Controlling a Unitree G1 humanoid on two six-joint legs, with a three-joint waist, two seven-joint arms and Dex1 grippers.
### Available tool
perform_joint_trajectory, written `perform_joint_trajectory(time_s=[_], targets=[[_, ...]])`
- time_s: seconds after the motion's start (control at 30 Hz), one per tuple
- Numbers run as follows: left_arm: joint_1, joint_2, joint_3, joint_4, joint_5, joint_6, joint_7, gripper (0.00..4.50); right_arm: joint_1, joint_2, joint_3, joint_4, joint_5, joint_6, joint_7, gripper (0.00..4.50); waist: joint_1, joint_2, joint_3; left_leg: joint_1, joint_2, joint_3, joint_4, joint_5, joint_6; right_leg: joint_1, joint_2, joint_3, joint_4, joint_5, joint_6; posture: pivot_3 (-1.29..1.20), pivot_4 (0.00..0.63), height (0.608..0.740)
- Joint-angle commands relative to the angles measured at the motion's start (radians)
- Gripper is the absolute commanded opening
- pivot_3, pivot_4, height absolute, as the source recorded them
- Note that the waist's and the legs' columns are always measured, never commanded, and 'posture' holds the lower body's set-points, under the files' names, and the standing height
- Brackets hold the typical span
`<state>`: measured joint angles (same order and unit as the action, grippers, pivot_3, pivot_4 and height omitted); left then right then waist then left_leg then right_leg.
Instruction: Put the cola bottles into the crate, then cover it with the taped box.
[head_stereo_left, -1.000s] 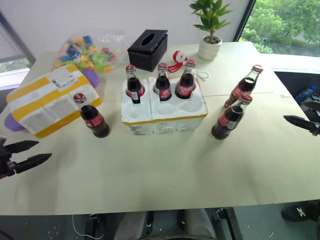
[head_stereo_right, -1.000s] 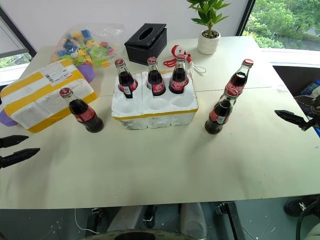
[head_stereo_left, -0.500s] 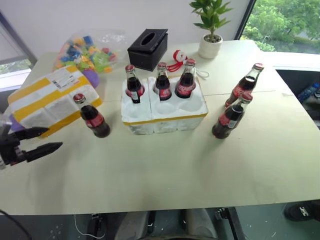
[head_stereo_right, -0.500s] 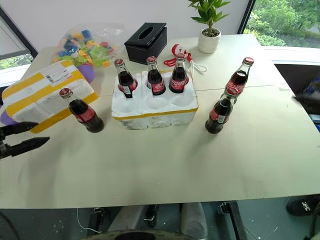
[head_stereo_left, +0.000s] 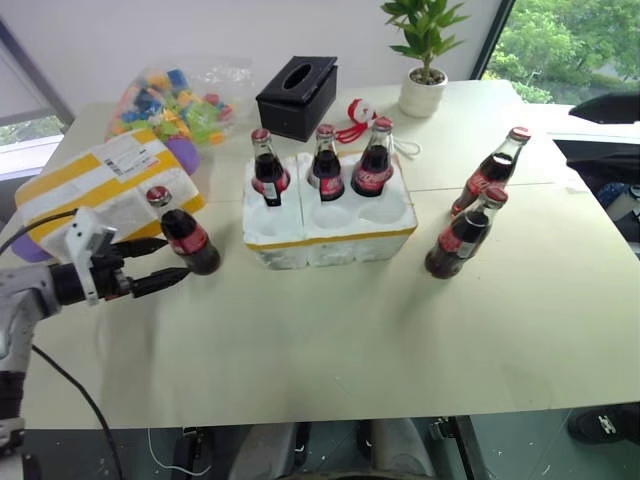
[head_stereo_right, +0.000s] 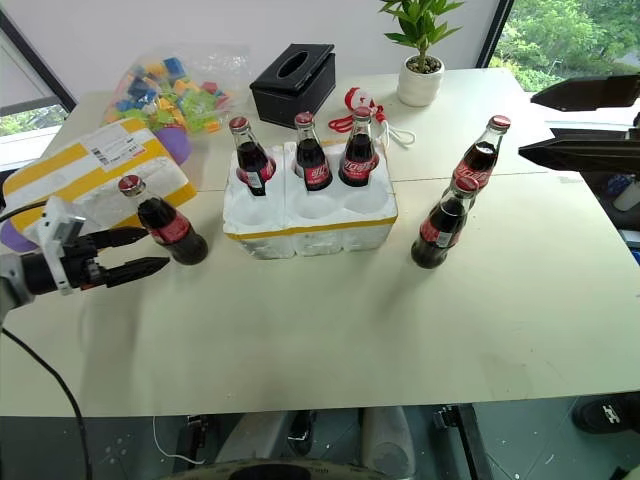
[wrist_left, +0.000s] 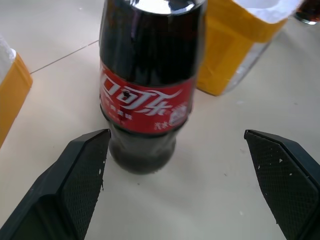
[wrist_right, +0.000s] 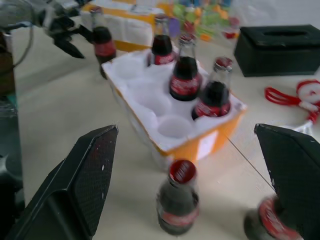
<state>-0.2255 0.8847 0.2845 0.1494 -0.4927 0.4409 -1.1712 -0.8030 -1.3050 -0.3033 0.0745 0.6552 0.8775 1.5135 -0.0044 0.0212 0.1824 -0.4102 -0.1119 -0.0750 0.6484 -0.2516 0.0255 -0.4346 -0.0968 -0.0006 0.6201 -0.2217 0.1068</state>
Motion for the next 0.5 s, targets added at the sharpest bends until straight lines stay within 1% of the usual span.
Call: perform_joint_trajectory(time_s=[0.03,0.27,0.5], targets=[[-0.062,-0.022,-0.007,0.032,0.012,-0.034,0.027,4.49,-0.008,0.0,-0.072,-0.09,0.087,0.062,-0.057,4.5,0.001,0.0,0.0,0.0,0.0,0.0,0.0,0.0,0.0,0.0,0.0,0.0,0.0,0.0,0.0,0.0,0.15,0.732],[-0.155,-0.087,-0.034,0.09,0.017,-0.032,0.06,4.49,0.042,-0.001,-0.097,-0.133,0.138,0.075,-0.111,4.5,0.011,-0.001,0.0,0.0,0.0,0.0,0.0,0.001,0.002,0.0,0.0,0.0,0.0,0.0,0.0,0.0,0.15,0.732],[-0.169,-0.109,-0.048,0.099,0.012,-0.025,0.052,4.49,0.098,0.007,-0.114,-0.189,0.179,0.077,-0.156,4.5,0.015,-0.001,0.0,0.0,0.0,0.0,0.001,0.002,0.002,0.0,0.0,0.0,0.001,0.0,0.0,0.0,0.15,0.732]])
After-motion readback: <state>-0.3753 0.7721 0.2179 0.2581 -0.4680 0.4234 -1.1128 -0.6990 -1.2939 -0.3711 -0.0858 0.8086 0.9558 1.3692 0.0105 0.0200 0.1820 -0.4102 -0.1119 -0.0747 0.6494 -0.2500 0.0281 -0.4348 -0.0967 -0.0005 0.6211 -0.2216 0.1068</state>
